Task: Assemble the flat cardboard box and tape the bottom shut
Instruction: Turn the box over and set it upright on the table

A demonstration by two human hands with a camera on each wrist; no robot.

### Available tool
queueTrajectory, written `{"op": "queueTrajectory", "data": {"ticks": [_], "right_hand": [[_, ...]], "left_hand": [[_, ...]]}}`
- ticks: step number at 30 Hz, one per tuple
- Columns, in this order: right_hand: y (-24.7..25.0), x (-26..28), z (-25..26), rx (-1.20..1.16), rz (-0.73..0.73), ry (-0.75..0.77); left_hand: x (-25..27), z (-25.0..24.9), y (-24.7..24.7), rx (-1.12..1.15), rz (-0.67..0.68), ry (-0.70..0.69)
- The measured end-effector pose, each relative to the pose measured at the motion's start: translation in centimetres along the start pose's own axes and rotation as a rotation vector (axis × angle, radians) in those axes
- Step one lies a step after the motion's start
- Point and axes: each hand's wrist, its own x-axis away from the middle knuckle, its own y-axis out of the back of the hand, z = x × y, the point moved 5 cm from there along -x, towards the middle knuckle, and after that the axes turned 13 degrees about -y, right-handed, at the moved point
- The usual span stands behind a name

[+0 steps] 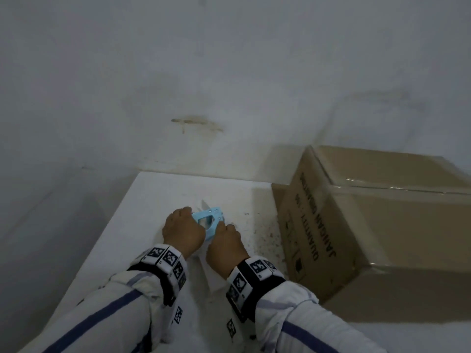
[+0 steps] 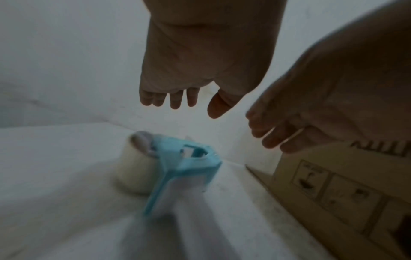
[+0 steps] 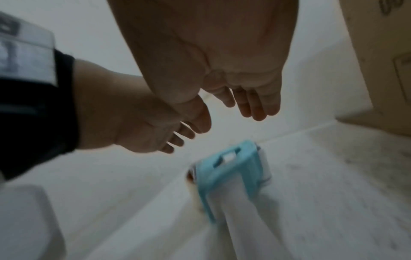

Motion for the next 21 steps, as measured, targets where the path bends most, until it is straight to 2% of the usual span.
{"op": "queueTrajectory", "data": {"ticks": [2,5,8,10,11,15,17,21], "right_hand": [[3.7,0.9,0.2,0.006,-0.069,0.050],[9.3,2.4,-0.5,0.156,-0.204,0.111],[15.6,4.3,-2.3,0.323,-0.335,0.147],[19.5,6.1,-4.0,0.395,-0.342,0.129],[21.2,6.6,-5.1,0.405,-0.330,0.132],[24.4,7.8,-10.5,0.530,-0.171,0.110],[25.5,8.0,-13.5,0.578,-0.125,0.049],[26.6,7.8,-16.8,0.635,-0.054,0.059]], "left_hand": [[-0.4,-3.8,0.2,0.057,0.021,-0.064],[-0.7,-10.5,0.5,0.197,0.025,-0.184],[0.4,-17.4,0.5,0.533,0.042,-0.245],[1.8,-21.7,0.1,0.728,0.103,-0.280],[2.5,-23.7,-0.1,0.734,0.135,-0.313],[3.7,-28.8,-2.6,0.464,0.234,-0.393],[3.9,-29.6,-3.9,0.296,0.262,-0.415],[4.3,-30.6,-4.5,-0.001,0.260,-0.469]]}}
